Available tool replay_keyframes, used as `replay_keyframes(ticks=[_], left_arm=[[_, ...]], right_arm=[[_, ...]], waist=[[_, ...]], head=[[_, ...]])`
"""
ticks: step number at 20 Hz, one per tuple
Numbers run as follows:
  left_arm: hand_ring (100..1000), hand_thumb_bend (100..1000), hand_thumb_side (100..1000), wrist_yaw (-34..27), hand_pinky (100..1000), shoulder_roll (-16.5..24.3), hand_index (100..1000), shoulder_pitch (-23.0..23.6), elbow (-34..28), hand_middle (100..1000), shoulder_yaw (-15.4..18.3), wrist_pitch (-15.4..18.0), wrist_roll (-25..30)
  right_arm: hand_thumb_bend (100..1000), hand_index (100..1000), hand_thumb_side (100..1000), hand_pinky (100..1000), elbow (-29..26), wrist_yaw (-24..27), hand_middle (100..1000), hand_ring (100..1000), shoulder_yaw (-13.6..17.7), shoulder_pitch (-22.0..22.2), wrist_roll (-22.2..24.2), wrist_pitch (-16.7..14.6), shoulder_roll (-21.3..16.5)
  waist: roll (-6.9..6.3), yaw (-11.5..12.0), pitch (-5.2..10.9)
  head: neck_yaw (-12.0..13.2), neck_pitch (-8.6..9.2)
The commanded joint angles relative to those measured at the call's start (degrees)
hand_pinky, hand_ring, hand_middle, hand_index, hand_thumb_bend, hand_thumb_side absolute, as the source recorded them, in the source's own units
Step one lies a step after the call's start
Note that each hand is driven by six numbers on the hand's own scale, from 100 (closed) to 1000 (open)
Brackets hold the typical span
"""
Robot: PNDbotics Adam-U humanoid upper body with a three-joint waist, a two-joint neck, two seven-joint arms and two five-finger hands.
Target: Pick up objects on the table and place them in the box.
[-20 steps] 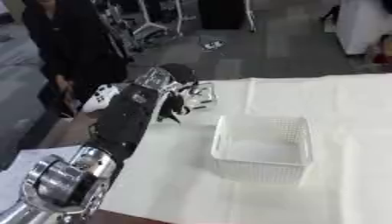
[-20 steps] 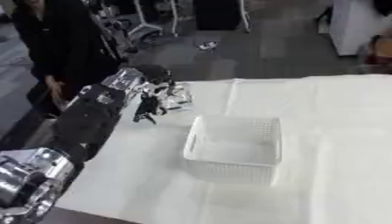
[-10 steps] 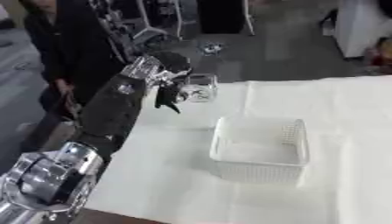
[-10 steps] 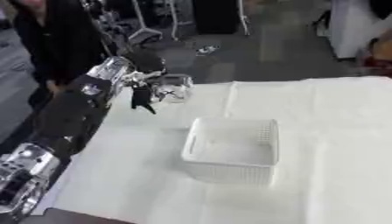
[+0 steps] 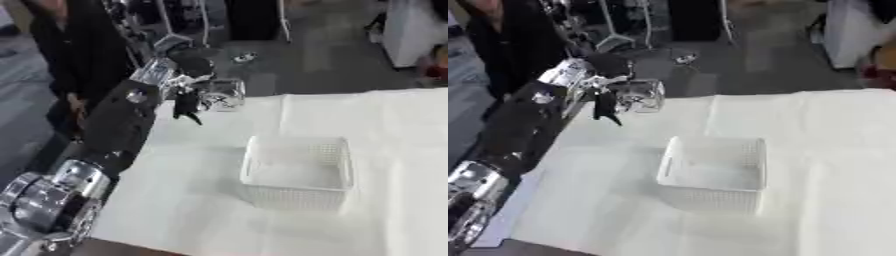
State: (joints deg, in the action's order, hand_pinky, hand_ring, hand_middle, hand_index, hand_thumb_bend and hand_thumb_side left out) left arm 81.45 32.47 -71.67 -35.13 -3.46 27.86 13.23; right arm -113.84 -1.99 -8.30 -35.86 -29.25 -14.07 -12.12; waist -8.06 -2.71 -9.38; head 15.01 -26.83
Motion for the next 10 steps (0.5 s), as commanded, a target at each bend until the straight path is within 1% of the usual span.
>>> replay_keyframes(ticks=[1, 4, 10], left_arm=[[100, 100, 274, -1.6, 100, 3.0, 148, -1.0, -2.2, 100, -1.0, 1.5, 0.7], [100, 100, 271, -2.8, 100, 3.1, 147, -1.0, -3.3, 100, -2.5, 3.4, 1.7], [100, 100, 278, -6.8, 100, 2.1, 147, -1.4, -6.3, 100, -7.1, 8.9, 4.4]], right_arm=[[100, 865, 1000, 453, -0.8, -0.2, 585, 541, 0.3, -0.3, -0.1, 0.2, -0.6], [100, 864, 1000, 454, -0.8, -0.2, 585, 541, 0.3, -0.3, -0.1, 0.2, -0.7], [100, 863, 1000, 455, -0.8, -0.3, 585, 541, 0.2, -0.3, -0.1, 0.2, -0.6]], waist=[[0.08, 0.2, 1.50], [0.03, 0.3, 1.62], [-0.05, 0.2, 1.83]], head=[[-1.0, 0.80], [-1.0, 0.94], [-0.8, 1.14]])
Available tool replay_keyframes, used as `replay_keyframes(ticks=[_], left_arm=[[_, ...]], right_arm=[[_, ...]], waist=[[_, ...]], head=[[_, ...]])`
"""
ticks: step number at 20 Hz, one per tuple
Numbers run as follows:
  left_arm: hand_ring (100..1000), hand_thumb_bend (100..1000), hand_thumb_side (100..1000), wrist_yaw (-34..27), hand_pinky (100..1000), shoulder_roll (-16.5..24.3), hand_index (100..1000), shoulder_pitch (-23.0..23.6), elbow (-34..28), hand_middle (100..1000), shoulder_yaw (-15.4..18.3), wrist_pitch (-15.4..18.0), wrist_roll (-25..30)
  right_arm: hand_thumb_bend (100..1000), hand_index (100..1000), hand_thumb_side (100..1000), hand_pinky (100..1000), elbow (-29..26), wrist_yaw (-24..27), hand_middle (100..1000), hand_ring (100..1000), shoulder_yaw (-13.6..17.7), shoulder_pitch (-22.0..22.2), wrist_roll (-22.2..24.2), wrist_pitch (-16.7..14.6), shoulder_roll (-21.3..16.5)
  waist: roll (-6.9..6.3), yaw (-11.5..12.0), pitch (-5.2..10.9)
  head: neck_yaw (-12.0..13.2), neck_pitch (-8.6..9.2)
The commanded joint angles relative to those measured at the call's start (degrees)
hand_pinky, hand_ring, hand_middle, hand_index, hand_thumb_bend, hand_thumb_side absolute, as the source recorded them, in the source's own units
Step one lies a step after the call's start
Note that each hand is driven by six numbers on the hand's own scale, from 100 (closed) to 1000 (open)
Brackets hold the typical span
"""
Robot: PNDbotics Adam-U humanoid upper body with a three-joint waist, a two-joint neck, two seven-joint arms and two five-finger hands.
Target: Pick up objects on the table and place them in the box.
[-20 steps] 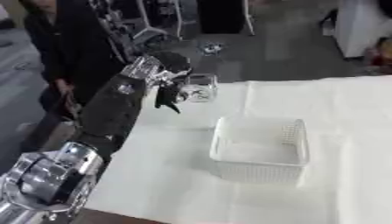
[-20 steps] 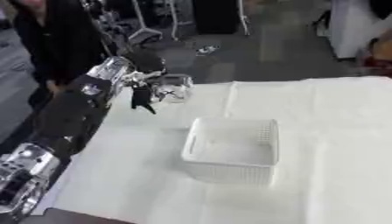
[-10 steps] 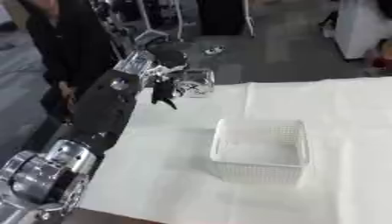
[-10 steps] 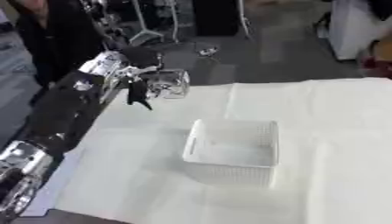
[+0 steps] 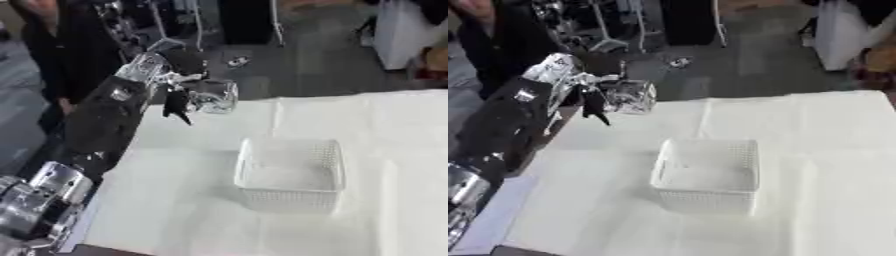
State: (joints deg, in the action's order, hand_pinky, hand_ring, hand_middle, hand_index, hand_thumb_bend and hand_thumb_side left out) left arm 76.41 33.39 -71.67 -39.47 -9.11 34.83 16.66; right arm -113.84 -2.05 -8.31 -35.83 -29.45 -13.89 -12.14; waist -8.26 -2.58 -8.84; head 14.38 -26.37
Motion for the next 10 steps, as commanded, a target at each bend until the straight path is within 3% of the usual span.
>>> replay_keyframes(ticks=[1, 9, 10], left_arm=[[100, 100, 282, -2.4, 100, 0.8, 147, -1.6, -2.3, 100, -2.1, 2.6, 1.3], [100, 100, 319, -5.9, 100, -3.0, 149, -4.0, -2.3, 100, -4.5, 4.6, 4.3], [100, 100, 467, -6.0, 100, -3.7, 150, -4.4, -2.1, 100, -4.7, 4.8, 4.5]], right_arm=[[100, 863, 1000, 455, -0.8, -0.2, 585, 541, 0.2, -0.4, 0.1, 0.0, -0.5], [100, 863, 1000, 459, -0.8, -0.2, 585, 542, 0.0, -0.8, 0.0, -0.2, 0.3], [100, 863, 1000, 460, -0.8, -0.1, 585, 543, 0.0, -0.9, 0.1, -0.2, 0.4]], waist=[[0.14, 0.1, 1.32], [-0.24, -1.0, 1.33], [-0.30, -1.1, 1.34]], head=[[-0.1, 0.71], [0.2, 0.76], [0.2, 0.74]])
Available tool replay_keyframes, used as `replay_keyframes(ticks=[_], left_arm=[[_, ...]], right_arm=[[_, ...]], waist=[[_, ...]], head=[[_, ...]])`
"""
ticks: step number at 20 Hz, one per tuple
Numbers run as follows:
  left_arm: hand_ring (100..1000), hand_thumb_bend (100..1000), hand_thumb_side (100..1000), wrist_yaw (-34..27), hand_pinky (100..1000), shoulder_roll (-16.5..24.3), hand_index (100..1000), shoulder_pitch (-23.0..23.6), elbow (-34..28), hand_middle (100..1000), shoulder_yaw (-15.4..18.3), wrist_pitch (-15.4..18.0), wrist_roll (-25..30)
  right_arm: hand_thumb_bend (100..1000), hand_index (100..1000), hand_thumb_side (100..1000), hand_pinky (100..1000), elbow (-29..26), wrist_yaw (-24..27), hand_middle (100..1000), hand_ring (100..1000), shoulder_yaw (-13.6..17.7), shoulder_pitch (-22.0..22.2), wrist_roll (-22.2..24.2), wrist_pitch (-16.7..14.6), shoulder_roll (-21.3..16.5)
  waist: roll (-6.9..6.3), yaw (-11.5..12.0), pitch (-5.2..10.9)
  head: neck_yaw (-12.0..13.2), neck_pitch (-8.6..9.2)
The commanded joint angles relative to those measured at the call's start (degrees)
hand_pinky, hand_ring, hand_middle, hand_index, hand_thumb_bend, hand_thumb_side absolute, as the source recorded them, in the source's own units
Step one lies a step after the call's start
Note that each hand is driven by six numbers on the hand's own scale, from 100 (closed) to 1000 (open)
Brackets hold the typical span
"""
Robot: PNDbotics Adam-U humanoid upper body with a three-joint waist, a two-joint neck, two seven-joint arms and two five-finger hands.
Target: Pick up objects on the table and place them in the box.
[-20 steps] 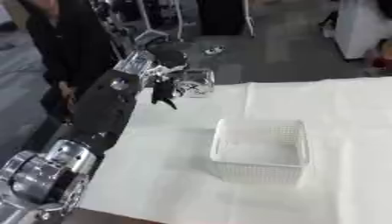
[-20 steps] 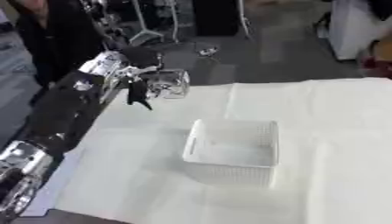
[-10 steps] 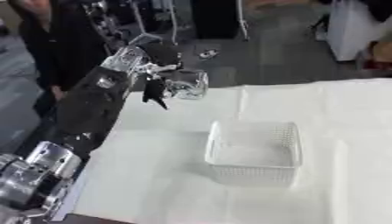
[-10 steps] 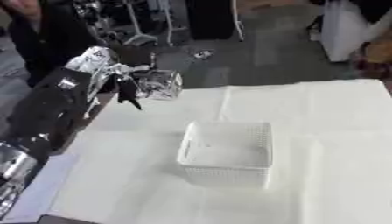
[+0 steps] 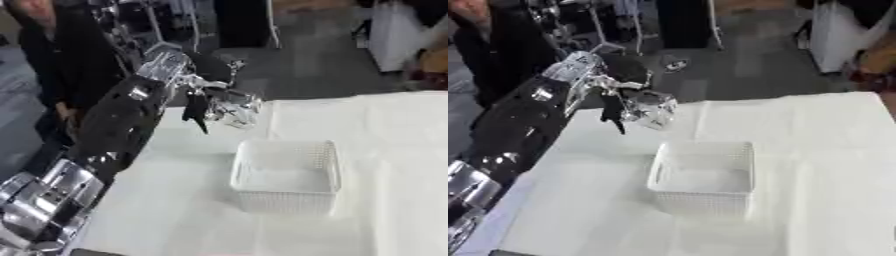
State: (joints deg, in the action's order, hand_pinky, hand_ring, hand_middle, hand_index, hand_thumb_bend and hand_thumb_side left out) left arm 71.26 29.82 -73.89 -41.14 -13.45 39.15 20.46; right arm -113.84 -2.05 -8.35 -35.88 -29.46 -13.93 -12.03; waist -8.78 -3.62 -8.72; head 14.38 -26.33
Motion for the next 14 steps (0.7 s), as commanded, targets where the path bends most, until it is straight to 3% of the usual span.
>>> replay_keyframes(ticks=[1, 8, 14], left_arm=[[100, 100, 325, -0.9, 100, -0.8, 150, -2.5, -0.2, 100, -0.5, 0.7, 0.9], [100, 100, 326, 2.5, 100, -4.2, 147, -4.5, 1.7, 100, -1.4, 1.9, 1.0], [100, 100, 293, 12.3, 100, -5.2, 136, -5.7, 0.3, 100, -4.8, 4.5, -2.6]], right_arm=[[100, 863, 1000, 461, -0.8, -0.1, 585, 543, 0.0, -0.9, 0.1, -0.2, 0.4], [100, 865, 1000, 465, -0.8, 0.0, 586, 544, -0.2, -1.4, 0.1, -0.5, 1.4], [100, 865, 1000, 467, -0.8, 0.0, 586, 544, -0.4, -1.5, 0.1, -0.6, 1.5]], waist=[[0.15, -0.2, 1.24], [-0.55, -1.4, 1.33], [-1.14, -1.6, 1.44]], head=[[0.3, 0.68], [0.8, 0.43], [0.7, 0.05]])
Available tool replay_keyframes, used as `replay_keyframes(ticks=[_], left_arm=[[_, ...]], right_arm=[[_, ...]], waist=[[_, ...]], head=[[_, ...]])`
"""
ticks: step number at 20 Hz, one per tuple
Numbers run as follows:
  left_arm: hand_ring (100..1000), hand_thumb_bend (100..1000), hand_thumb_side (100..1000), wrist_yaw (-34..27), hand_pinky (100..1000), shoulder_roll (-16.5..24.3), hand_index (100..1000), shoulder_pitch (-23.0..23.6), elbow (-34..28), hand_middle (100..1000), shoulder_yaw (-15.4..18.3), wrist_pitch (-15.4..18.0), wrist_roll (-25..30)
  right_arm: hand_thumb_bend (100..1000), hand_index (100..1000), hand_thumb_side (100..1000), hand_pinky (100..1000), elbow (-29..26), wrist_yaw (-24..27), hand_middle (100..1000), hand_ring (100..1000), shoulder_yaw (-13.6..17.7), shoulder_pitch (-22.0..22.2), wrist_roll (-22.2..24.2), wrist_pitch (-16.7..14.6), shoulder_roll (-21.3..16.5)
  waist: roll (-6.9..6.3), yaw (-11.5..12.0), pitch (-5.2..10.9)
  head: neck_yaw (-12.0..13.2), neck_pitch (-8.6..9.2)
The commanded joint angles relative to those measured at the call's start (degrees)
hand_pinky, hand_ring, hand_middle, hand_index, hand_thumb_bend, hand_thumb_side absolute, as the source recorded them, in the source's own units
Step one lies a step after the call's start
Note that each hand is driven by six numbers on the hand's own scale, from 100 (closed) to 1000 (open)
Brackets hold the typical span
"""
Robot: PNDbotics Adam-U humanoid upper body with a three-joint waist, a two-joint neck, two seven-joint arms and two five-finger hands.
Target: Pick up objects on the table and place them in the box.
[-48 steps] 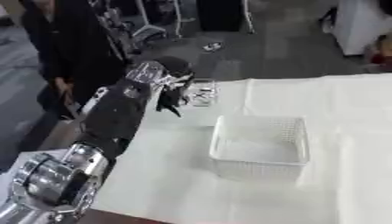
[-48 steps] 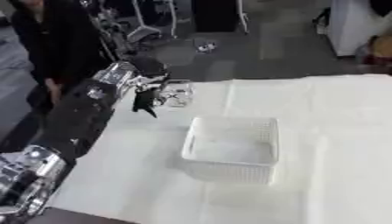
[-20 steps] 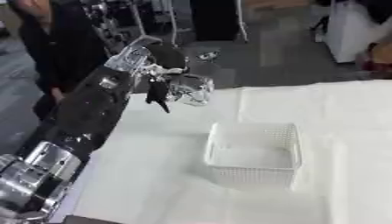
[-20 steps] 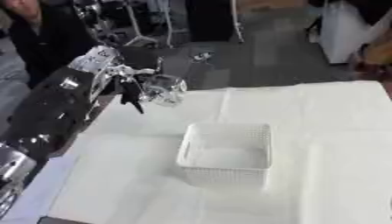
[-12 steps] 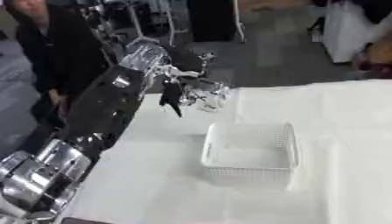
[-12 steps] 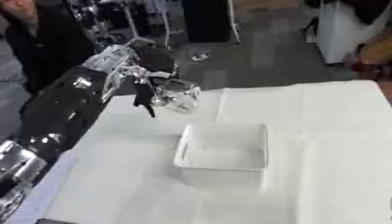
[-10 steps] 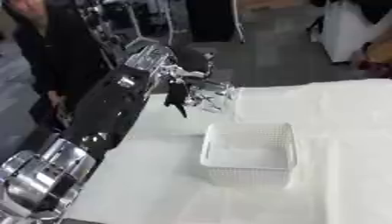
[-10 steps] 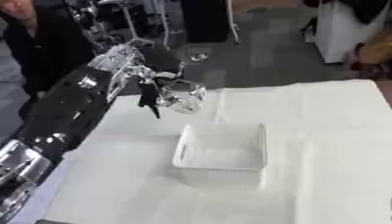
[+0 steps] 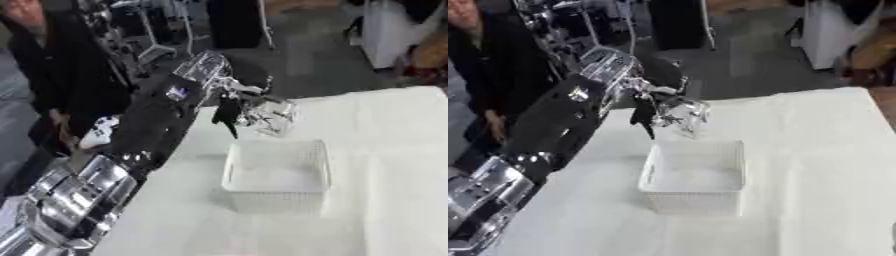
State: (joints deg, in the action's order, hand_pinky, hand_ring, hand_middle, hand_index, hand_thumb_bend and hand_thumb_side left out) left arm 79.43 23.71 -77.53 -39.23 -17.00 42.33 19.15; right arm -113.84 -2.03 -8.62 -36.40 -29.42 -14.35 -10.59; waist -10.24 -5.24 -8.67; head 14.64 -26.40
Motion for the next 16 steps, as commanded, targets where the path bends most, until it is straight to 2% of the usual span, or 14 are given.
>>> replay_keyframes(ticks=[1, 10, 14, 16], left_arm=[[100, 100, 290, 6.4, 100, 0.8, 134, -2.1, -2.2, 100, -2.1, 1.6, -2.4], [100, 100, 314, 29.5, 100, 0.1, 125, -1.8, -6.1, 100, -9.5, 3.2, -15.4], [100, 100, 330, 37.2, 100, -0.4, 125, -1.4, -5.0, 100, -10.6, 3.4, -19.9], [100, 100, 395, 40.2, 100, -0.7, 129, -1.1, -3.9, 100, -10.5, 3.9, -21.5]], right_arm=[[100, 865, 1000, 467, -0.8, 0.0, 586, 544, -0.1, -0.9, 0.0, -0.2, 0.1], [100, 864, 1000, 465, -0.8, 0.0, 585, 543, -0.3, -0.7, 0.2, 0.0, -0.3], [100, 864, 1000, 465, -0.8, 0.0, 585, 543, -0.3, -0.7, 0.2, 0.0, -0.3], [100, 864, 1000, 466, -0.8, 0.0, 585, 544, -0.2, -0.7, 0.2, -0.1, -0.3]], waist=[[0.25, 0.0, 1.42], [0.03, 0.3, 1.58], [0.02, 0.3, 1.62], [0.01, 0.3, 1.63]], head=[[0.4, 0.11], [0.7, -0.13], [0.9, -0.44], [1.2, -0.54]])
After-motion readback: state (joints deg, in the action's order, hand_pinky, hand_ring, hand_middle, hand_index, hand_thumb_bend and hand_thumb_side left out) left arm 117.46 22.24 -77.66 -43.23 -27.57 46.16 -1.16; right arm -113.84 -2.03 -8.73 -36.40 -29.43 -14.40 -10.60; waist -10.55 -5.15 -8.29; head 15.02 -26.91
